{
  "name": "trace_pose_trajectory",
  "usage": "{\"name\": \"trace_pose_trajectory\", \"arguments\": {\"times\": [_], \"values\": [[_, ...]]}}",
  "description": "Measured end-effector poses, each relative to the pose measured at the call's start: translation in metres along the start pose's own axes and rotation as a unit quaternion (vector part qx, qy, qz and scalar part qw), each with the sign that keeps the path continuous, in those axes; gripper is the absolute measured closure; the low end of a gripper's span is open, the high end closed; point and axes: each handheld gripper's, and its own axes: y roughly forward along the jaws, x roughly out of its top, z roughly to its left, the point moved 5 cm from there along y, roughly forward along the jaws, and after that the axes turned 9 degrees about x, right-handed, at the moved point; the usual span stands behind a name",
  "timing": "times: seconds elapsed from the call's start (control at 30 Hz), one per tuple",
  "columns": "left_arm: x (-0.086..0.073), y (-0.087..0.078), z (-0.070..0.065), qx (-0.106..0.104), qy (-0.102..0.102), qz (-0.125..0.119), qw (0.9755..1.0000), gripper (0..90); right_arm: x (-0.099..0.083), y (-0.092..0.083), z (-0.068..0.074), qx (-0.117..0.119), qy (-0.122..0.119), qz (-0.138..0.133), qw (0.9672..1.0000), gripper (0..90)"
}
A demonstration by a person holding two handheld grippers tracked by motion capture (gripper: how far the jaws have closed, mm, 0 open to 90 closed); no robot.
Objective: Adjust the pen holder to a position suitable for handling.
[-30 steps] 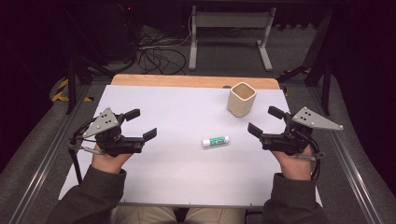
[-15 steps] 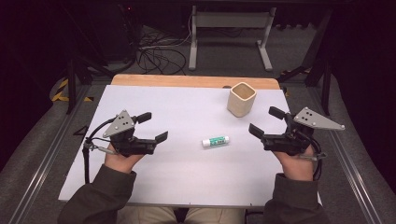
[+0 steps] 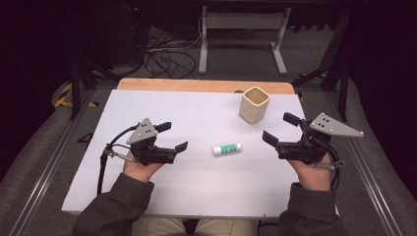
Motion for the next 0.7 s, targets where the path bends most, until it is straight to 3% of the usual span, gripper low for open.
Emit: {"name": "trace_pose_trajectory", "arguments": {"times": [0.7], "values": [[-0.013,0.032,-0.010,-0.009,0.009,0.021,0.9997,14.2,-0.001,0.001,0.001,0.007,-0.001,0.007,1.0000,3.9]]}}
